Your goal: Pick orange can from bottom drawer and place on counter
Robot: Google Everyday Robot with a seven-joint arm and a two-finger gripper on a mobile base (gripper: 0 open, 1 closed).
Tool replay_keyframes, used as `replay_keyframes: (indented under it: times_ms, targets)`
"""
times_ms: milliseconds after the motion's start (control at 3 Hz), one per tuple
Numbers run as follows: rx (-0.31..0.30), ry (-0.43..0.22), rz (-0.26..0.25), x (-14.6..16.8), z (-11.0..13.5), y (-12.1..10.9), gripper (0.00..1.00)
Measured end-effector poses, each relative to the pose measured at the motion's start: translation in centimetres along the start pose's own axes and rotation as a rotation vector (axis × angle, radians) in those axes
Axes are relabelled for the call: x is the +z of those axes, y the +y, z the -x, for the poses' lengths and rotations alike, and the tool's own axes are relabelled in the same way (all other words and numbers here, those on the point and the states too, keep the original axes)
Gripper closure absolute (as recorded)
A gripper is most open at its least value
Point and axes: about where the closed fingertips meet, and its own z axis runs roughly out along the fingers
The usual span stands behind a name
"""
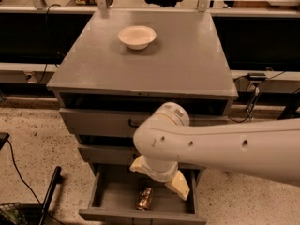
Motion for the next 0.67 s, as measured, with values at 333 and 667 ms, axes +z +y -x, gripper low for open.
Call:
replay_keyframes:
  times_ms: [333, 667]
  targets:
    - [-0.050, 0.024, -0.039, 6.3, -1.5, 2.3, 0.00]
    - [-0.090, 0.037, -0.137, 11.9, -3.1, -0.2, 0.00]
